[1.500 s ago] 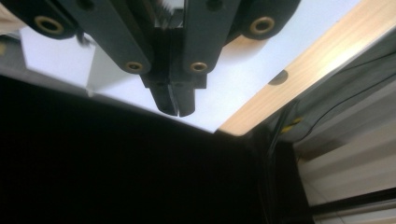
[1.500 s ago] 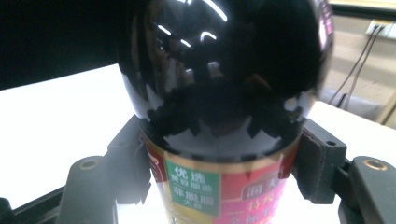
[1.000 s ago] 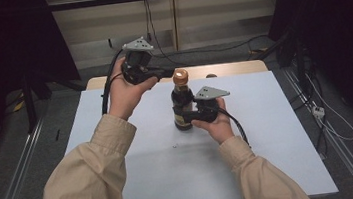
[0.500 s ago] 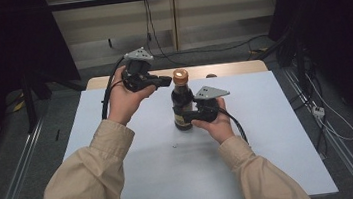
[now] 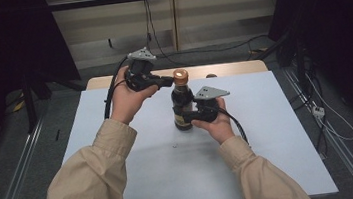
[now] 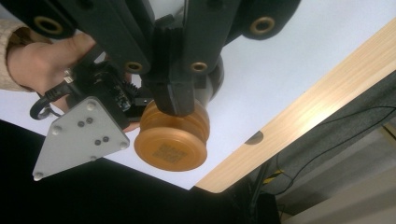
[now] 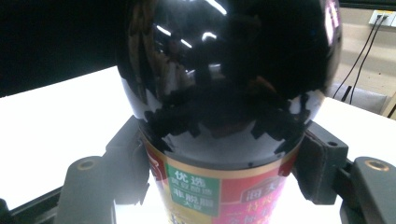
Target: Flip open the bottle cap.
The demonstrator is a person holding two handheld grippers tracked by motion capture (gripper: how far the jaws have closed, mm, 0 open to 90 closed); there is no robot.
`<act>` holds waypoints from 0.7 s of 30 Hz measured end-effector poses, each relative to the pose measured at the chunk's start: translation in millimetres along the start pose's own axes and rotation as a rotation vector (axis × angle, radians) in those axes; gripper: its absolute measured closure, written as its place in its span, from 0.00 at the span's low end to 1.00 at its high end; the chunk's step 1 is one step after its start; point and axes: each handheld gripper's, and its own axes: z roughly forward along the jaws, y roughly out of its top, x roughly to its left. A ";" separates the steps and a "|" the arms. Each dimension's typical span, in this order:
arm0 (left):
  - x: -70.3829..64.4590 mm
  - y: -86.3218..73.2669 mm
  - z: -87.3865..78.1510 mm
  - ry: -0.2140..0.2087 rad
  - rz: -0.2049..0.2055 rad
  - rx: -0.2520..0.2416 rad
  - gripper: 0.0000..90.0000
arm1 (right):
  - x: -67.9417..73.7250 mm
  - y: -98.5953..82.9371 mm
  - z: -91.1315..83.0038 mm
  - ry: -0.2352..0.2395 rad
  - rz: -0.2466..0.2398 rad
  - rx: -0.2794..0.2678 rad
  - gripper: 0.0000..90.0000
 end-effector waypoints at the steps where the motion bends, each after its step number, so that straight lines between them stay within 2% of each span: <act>1: 0.0 0.0 0.2 0.000 0.001 -0.001 1.00 | 0.0 -0.1 -0.1 0.000 0.002 0.001 0.34; 6: -0.3 0.8 0.7 -0.002 -0.006 -0.004 1.00 | -0.2 -0.3 -0.1 0.001 0.003 0.000 0.34; 13: -1.4 4.6 0.6 0.008 0.005 0.016 1.00 | -0.2 -0.7 0.0 0.000 0.005 -0.004 0.34; 15: -1.4 5.9 0.6 0.008 0.003 0.004 1.00 | -0.3 -0.8 0.0 -0.001 0.007 -0.004 0.34; 21: -1.8 10.2 1.3 0.017 0.012 0.008 1.00 | -0.4 -0.9 0.0 -0.001 0.011 -0.004 0.34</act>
